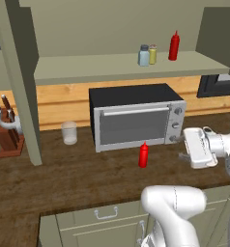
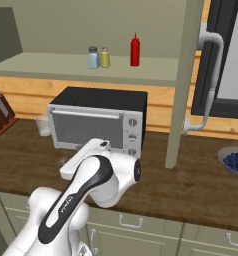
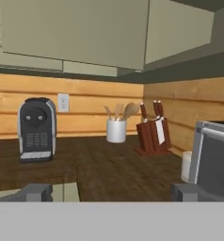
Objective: Put the shaker and condiment bottle from the counter next to their counterparts in the cabinet.
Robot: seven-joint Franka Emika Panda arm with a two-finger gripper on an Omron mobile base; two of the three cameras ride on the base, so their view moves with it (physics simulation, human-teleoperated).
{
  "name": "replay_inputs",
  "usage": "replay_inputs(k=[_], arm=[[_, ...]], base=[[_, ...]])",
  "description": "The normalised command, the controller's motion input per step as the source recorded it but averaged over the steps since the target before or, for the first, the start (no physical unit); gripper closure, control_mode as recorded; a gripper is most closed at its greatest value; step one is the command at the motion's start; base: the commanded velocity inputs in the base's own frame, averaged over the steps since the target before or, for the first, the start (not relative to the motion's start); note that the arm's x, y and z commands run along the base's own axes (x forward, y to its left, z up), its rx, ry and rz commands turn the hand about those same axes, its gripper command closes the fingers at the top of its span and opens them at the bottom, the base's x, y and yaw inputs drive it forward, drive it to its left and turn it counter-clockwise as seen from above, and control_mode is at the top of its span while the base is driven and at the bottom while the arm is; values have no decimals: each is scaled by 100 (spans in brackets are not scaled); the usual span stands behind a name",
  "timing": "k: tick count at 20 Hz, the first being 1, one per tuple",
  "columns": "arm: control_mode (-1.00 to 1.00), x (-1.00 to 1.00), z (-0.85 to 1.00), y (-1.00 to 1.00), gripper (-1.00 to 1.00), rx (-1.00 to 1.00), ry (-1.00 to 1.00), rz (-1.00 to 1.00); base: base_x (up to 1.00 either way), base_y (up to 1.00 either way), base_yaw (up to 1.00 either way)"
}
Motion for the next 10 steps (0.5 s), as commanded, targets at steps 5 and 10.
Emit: replay_inputs(k=[5,10], arm=[[-100,0,-20,6,-100,0,0,9],[-100,0,-18,6,-100,0,0,8]], base=[[0,0,0],[0,0,0]])
